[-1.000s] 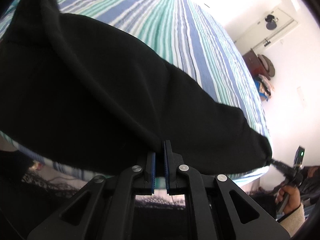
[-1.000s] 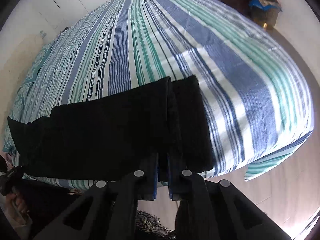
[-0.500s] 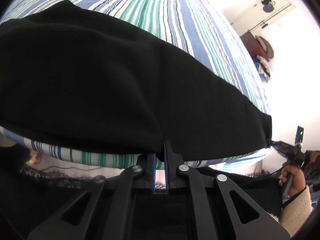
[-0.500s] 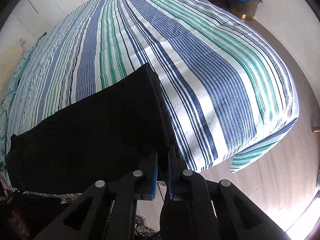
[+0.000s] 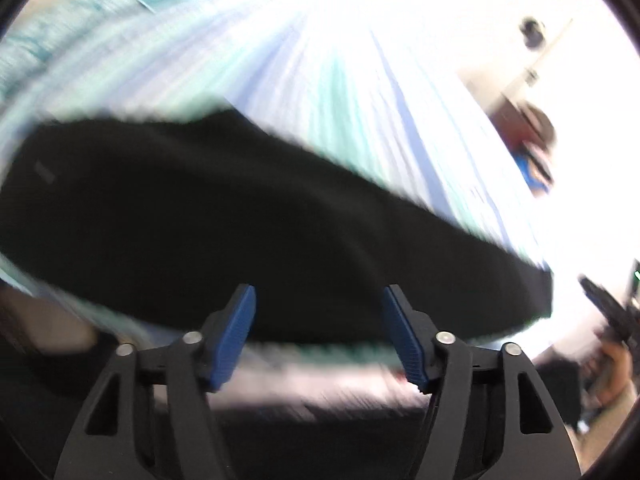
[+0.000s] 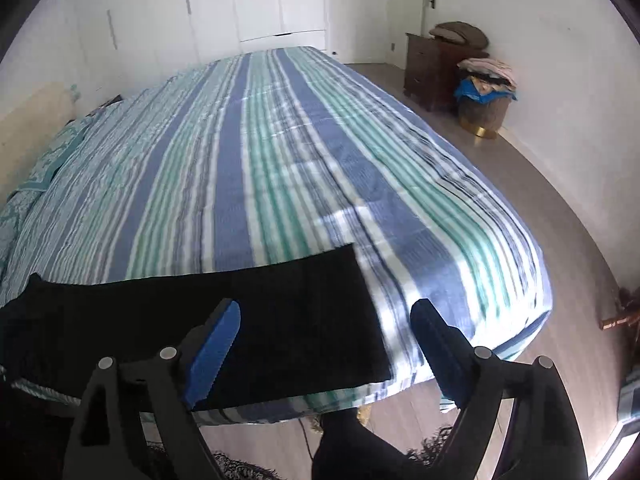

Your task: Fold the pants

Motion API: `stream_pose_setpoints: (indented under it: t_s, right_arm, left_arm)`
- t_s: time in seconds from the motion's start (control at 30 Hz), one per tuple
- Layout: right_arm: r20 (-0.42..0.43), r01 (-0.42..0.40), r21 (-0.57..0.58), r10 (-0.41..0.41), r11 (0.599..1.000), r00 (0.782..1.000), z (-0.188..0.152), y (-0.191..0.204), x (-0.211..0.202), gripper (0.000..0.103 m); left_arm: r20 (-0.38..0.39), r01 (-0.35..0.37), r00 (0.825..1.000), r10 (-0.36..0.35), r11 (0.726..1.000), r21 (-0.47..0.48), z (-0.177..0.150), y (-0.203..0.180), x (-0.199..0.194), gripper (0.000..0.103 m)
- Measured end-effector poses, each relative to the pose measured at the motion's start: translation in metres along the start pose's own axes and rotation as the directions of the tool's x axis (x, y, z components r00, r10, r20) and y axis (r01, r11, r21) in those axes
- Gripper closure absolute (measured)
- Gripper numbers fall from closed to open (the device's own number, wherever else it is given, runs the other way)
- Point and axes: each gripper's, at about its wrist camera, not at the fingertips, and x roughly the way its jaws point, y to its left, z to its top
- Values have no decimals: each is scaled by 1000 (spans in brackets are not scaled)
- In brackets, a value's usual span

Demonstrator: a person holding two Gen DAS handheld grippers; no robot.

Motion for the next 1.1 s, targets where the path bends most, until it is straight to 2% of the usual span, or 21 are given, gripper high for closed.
stream_pose_setpoints:
  t_s: [0.07, 0.13, 0.17, 0.2, 0.23, 0.27, 0.33, 0.4, 0.5, 0.63, 0.67, 0.7, 0.73, 0.77, 0.83, 0.87, 0.9, 0.93, 0.97, 1.03, 1.1]
  right_arm:
    - [-13, -76, -50, 76, 996, 997, 7, 40, -1, 16]
    - [-43, -219, -107, 216, 970, 976, 19, 100, 1, 16]
    - [-61, -280, -126, 274, 952, 960, 24, 128, 3, 16]
    - [-97, -370, -147, 359, 917, 928, 30, 164, 6, 16]
    - [-136, -460, -154, 442, 874, 887, 36, 199, 11, 16]
    - [-177, -543, -151, 518, 826, 837, 41, 233, 16, 16]
    - [-266, -687, -109, 645, 718, 716, 51, 306, 31, 16]
    - [-379, -792, -38, 724, 610, 576, 60, 382, 59, 16]
    - [-504, -848, 10, 735, 530, 454, 68, 481, 110, 17]
    - [-635, -842, 42, 665, 538, 394, 64, 576, 174, 18]
    - [-663, -830, 13, 627, 558, 410, 62, 595, 186, 19]
    - [-687, -832, 1, 605, 554, 402, 56, 605, 194, 19]
    - [-728, -846, 18, 587, 533, 355, 52, 616, 201, 21]
    - [-779, -858, 45, 555, 512, 291, 46, 627, 207, 23]
    - [-846, -880, 48, 487, 473, 216, 38, 632, 217, 24]
    - [-867, -885, -20, 434, 465, 247, 35, 639, 217, 26]
    - [-862, -876, -94, 402, 473, 309, 36, 641, 219, 26]
    - [-857, -870, -115, 395, 479, 331, 36, 644, 222, 26]
    - [-869, -876, -68, 402, 478, 287, 34, 647, 229, 26]
    - [-887, -884, -44, 389, 466, 249, 26, 653, 234, 26]
    - [-896, -899, 49, 416, 436, 153, 22, 657, 240, 27]
  left_arm:
    - [53, -79, 995, 79, 997, -17, 29, 42, 0, 32]
    - [48, -208, 977, 207, 978, 12, 52, 84, 16, 32]
    - [7, -319, 948, 320, 946, 48, 59, 110, 33, 41]
    - [-35, -396, 917, 398, 917, 58, 60, 126, 44, 51]
    - [-78, -422, 903, 423, 906, 25, 60, 151, 51, 82]
    - [-59, -385, 922, 382, 922, -43, 58, 168, 43, 98]
    - [-28, -284, 959, 283, 946, -154, 51, 189, 31, 98]
    - [6, -237, 970, 243, 950, -204, 46, 194, 26, 98]
    - [25, -244, 967, 252, 953, -180, 44, 187, 26, 97]
    - [27, -248, 967, 253, 962, -117, 44, 178, 26, 86]
    - [27, -242, 969, 246, 964, -110, 45, 176, 26, 82]
    - [27, -232, 971, 237, 967, -107, 47, 176, 27, 80]
    - [27, -226, 973, 230, 968, -107, 47, 176, 26, 77]
    - [27, -219, 974, 223, 970, -109, 47, 177, 25, 74]
    - [29, -207, 977, 211, 973, -107, 47, 175, 25, 66]
    - [31, -201, 978, 206, 974, -103, 48, 173, 25, 60]
    - [33, -197, 979, 201, 976, -94, 48, 170, 25, 57]
    - [35, -200, 978, 203, 976, -85, 48, 168, 26, 54]
    - [37, -206, 977, 209, 976, -74, 48, 165, 26, 51]
    - [37, -215, 975, 217, 975, -56, 48, 162, 28, 49]
    - [37, -218, 975, 220, 975, -49, 47, 160, 29, 47]
